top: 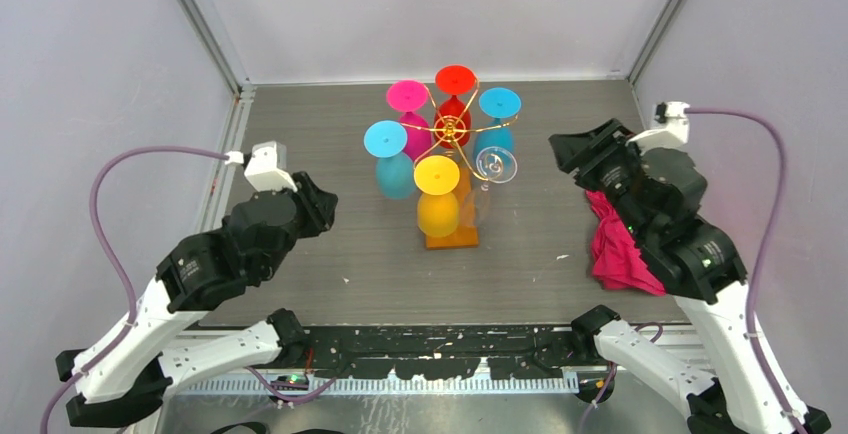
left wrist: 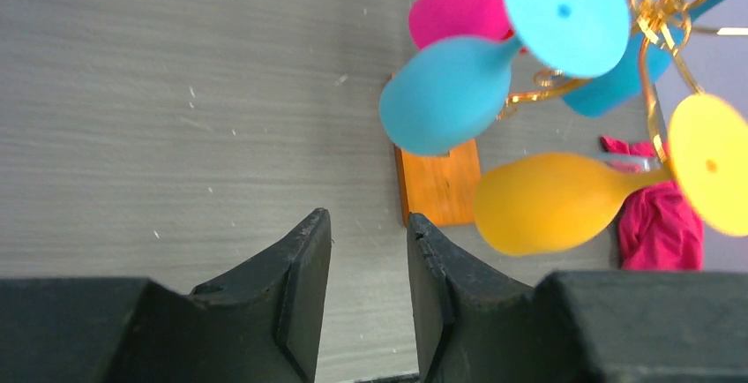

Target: Place the wine glass upside down on the wine glass rack

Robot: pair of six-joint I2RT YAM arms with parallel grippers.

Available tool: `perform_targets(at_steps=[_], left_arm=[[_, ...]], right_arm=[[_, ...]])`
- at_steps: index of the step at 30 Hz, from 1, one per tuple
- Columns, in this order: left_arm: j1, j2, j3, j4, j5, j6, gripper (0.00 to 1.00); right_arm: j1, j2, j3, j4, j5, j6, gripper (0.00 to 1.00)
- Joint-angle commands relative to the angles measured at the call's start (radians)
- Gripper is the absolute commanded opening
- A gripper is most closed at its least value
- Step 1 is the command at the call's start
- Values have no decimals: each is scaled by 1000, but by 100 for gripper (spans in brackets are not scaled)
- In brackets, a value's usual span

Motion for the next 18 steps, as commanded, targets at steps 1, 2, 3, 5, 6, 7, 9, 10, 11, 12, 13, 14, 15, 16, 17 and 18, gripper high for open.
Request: perform_targets(at_steps=[1,2,3,5,6,7,9,10,11,12,13,14,15,16,17,18], left_arm=[[-6,74,131,22,-145,187,40],[-4,97,158,34,-165,229,40],[-4,120,182,47,-182,276,41],[0,164,225,83,-223,367,42],[8,182,237,111,-234,415,42],[26,200,245,146,-232,463,43],[91,234,259,216,-173,543,43],[147,255,274,239,-115,565,43],[236,286,296,254,-46,573,43],[311,313,314,263,33,568,42],[388,343,336,270,104,555,42],[452,371,353,280,170,540,42],[514,400,369,294,221,529,42],[541,424,373,314,236,536,42],[549,445,375,365,224,561,42],[555,474,379,404,223,589,41]], right_arm=[[0,38,115,-71,269,-182,54],[1,53,128,-70,296,-207,54],[1,69,142,-68,323,-230,54],[0,104,167,-49,363,-283,55],[-1,127,182,-38,379,-306,55],[-4,148,197,-31,393,-323,55],[-16,202,241,-22,416,-363,55],[-22,228,260,-12,424,-387,55],[-35,265,285,1,428,-409,55],[-54,298,307,9,424,-429,55],[-87,332,333,14,401,-441,55],[-134,366,358,19,360,-443,55],[-186,398,377,27,311,-437,55],[-241,433,393,42,261,-428,55],[-289,467,406,58,219,-420,55],[-335,502,417,71,169,-411,55]])
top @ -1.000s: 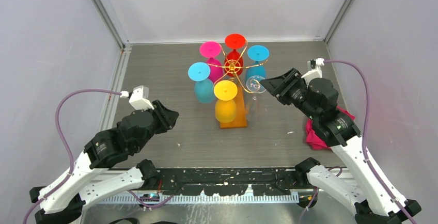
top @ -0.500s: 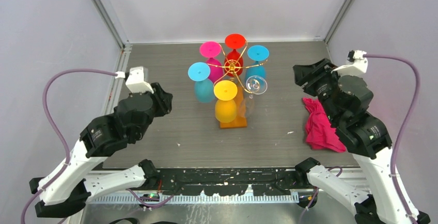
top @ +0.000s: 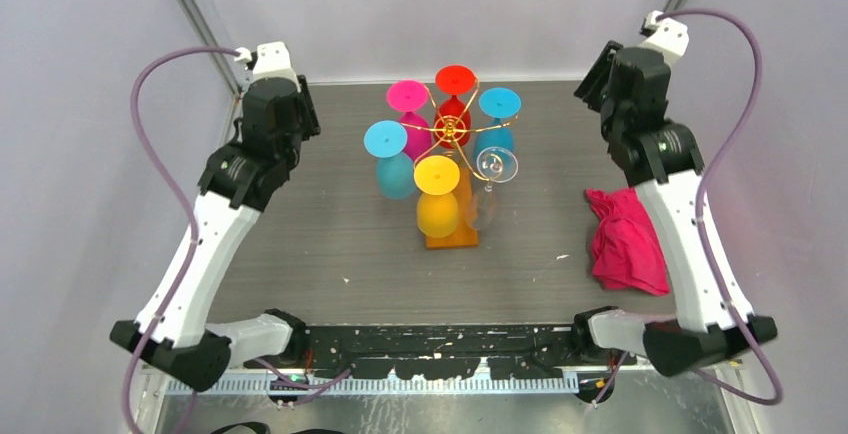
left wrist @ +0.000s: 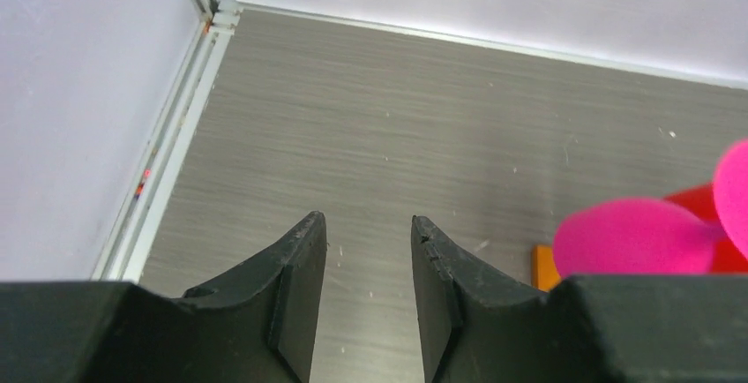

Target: Place the wine glass upside down on the wine glass rack

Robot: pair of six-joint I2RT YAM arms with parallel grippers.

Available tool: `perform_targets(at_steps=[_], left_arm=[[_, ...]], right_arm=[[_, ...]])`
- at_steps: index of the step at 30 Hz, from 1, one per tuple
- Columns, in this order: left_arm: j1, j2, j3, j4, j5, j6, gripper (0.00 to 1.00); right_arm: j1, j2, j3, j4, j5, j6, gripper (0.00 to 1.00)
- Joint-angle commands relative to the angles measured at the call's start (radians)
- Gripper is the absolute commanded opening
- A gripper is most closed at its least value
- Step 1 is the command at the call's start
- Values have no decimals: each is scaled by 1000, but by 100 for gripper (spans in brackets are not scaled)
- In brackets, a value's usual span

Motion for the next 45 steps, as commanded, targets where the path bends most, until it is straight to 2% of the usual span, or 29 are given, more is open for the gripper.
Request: perform_targets(at_steps=[1,8,13,17,19,24,28,37,41,45], left_arm=[[69,87,54,200,132,107,41],[204,305,84,350,225,34,41],[304,369,-19,507,269,-91,42],[316,380,-138,706,285,-13,44],[316,388,-177,754,295,43,46],[316,411,-274,805,292,78,52],[316,409,-363,849,287,79,56],[323,402,-449,920,241,79,59],[343,398,-446,926,308,57,59],[365,401,-432,918,355,19,59]], right_arm=[[-192,118,79,93,-168,-15,55],[-349,287,87,187,-304,-39,55],[-408,371,59,282,-387,-9,56],[-423,438,47,292,-417,-27,60],[-425,454,18,309,-410,-30,66],[-426,442,-100,429,-379,-1,85],[-426,452,-151,472,-365,24,92],[-419,490,-200,496,-368,69,98],[-400,504,-171,484,-360,45,100],[-359,532,-110,448,-279,-2,100]])
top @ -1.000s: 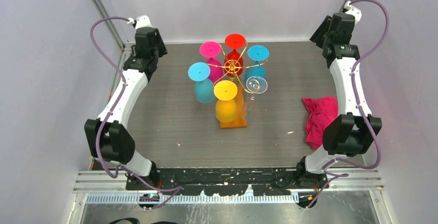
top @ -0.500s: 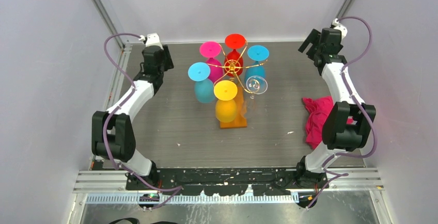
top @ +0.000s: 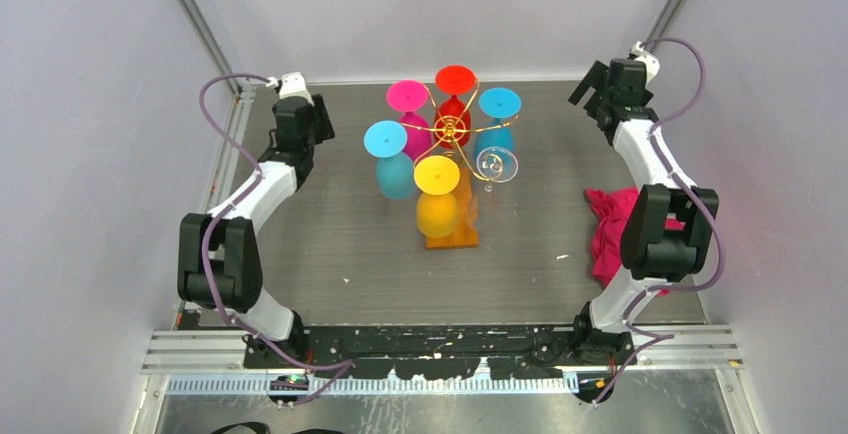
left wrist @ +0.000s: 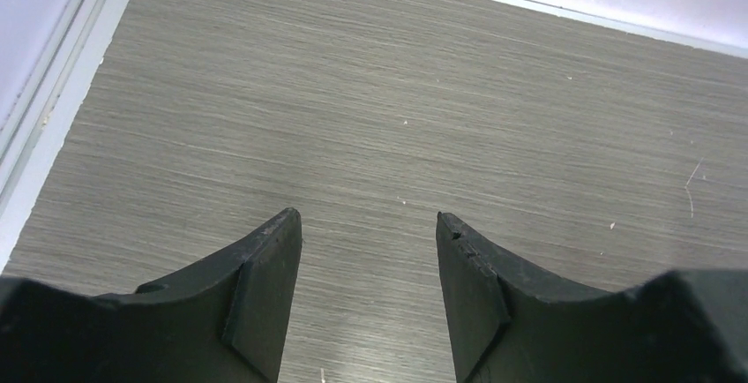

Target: Place the wine glass upside down on the wine glass rack

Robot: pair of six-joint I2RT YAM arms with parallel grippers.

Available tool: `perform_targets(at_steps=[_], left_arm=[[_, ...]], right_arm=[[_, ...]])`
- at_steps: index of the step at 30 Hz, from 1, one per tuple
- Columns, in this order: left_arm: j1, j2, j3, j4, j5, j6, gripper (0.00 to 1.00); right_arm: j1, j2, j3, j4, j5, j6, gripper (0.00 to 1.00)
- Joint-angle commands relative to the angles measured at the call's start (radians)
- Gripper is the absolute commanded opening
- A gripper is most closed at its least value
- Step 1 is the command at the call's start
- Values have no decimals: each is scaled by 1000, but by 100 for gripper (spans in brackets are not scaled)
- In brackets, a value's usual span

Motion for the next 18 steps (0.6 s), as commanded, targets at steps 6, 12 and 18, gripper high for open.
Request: perform_targets(at_steps=[6,12,18], left_arm=[[41,-18,35,47,54,-52,59],[49,-15,33,39,68,-43,59],[49,-25,29,40,84,-28,59]], right_arm=[[112,40,157,-16,215,-103,100],[185,32,170,-6,325,-166,100],[186,-7,124,26,347,-167,100]])
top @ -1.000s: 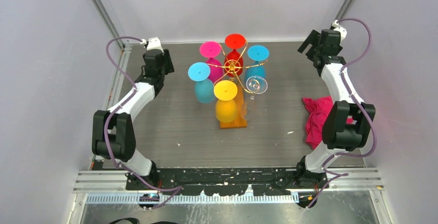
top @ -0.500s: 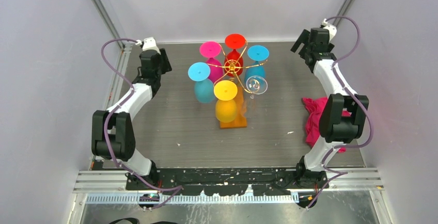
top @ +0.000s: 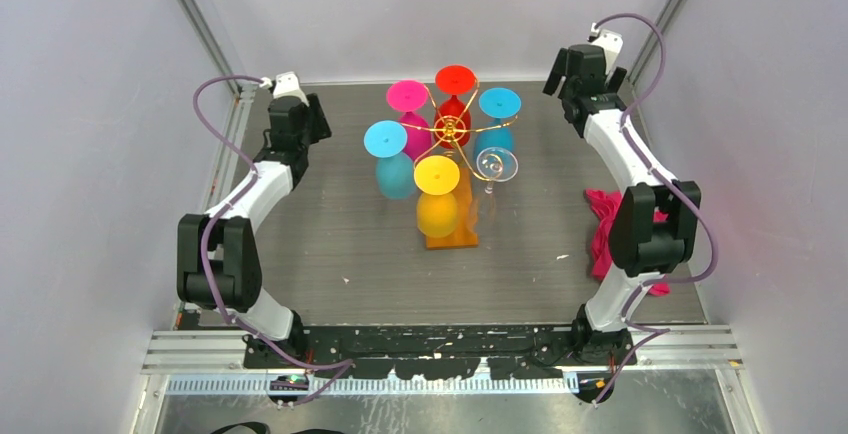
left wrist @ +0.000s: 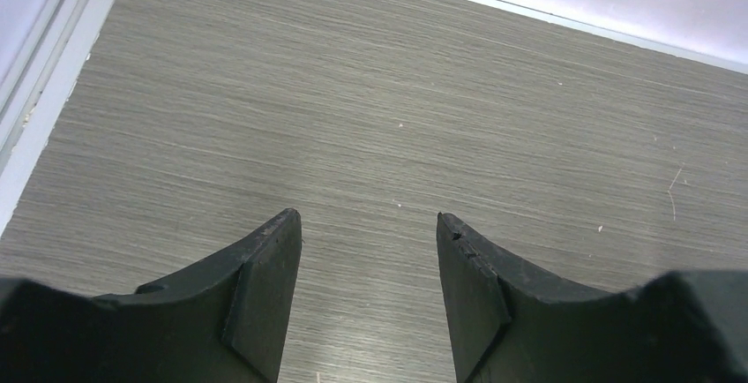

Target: Place the wine glass upside down on the wine glass rack

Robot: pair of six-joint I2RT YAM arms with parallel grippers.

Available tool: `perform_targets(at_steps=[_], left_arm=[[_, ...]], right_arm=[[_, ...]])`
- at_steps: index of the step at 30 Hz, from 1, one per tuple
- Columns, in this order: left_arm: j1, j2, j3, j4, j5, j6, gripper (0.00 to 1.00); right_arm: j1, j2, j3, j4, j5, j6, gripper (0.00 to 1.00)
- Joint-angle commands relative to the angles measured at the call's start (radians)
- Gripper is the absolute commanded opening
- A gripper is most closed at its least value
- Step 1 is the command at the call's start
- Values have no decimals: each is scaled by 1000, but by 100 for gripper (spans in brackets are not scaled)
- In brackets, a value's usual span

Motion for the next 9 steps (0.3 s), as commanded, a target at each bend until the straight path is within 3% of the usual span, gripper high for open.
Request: perform_targets(at_steps=[1,9], left_arm=[[7,-26,26,37,26,12,59],[7,-28,16,46,40,2,59]], right_arm=[[-10,-58,-10,49,74,-22,100],[-13,-91,-31,56,110,-9,100]])
